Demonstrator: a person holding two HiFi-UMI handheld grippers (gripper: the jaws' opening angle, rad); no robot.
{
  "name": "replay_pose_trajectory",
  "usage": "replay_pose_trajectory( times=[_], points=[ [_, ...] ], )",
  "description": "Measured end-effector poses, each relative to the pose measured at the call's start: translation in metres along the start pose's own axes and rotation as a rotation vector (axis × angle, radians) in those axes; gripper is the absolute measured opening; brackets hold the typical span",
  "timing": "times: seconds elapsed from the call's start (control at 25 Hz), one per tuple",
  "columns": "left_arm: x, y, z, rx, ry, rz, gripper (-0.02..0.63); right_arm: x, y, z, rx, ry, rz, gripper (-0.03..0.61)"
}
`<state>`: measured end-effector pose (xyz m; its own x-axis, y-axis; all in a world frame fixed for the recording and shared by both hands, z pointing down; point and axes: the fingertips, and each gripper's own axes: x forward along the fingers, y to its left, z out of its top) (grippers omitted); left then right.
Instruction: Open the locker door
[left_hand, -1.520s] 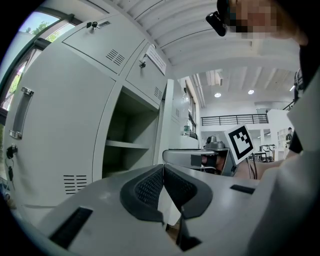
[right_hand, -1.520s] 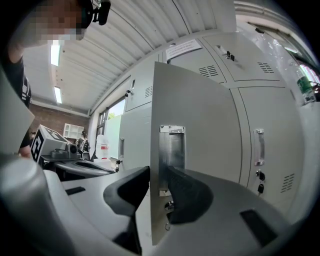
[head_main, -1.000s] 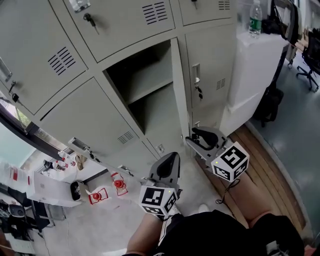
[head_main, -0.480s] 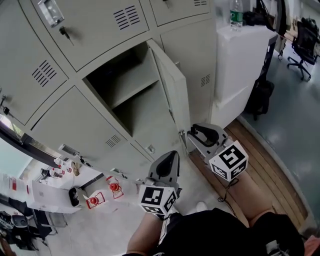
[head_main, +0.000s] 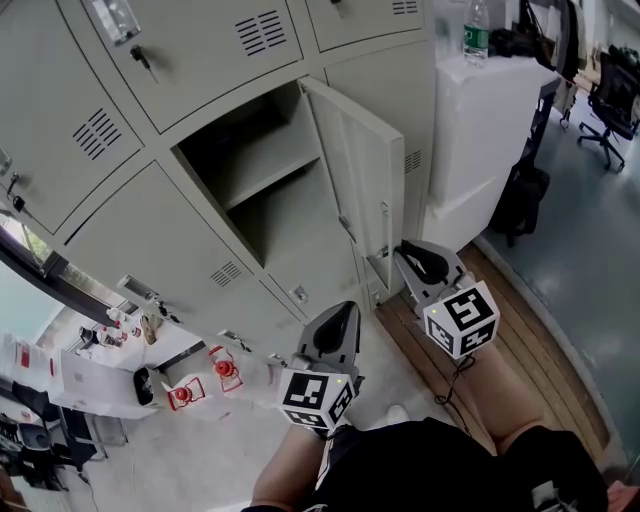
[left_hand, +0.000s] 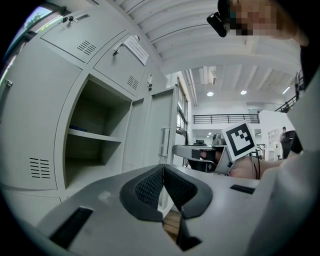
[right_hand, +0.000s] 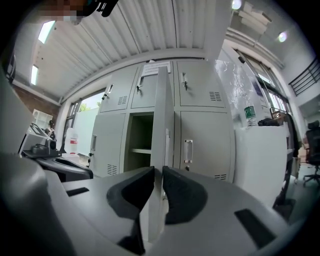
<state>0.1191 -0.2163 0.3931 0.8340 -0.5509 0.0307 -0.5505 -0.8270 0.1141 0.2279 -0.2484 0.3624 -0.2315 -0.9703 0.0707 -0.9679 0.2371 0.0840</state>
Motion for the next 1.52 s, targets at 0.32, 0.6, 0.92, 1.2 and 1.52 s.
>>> replay_pose_trajectory(
  times=[0.32,0.6,0.92,1.2,1.52],
  points=[
    [0.002,-0.004,0.001,0.011,0.003,-0.005,0.017,-0.005,-0.028,-0.004,0.042,0.0,-0.095,0.104],
    [0.007,-0.009,0.001,0.012,0.004,-0.014,0.017,-0.007,-0.051,-0.006,0.065,0.002,-0.161,0.063],
    [0.001,-0.01,0.001,0.01,0.003,0.012,0.017,-0.007,-0.066,-0.008,0.089,0.004,-0.181,0.057],
    [-0.01,-0.013,0.004,0.019,-0.003,0.053,0.017,-0.009,-0.06,-0.011,0.099,0.004,-0.154,0.057],
    [-0.026,-0.015,0.0,0.019,0.003,0.121,0.017,-0.011,-0.039,-0.012,0.102,-0.01,-0.085,0.055]
  ],
)
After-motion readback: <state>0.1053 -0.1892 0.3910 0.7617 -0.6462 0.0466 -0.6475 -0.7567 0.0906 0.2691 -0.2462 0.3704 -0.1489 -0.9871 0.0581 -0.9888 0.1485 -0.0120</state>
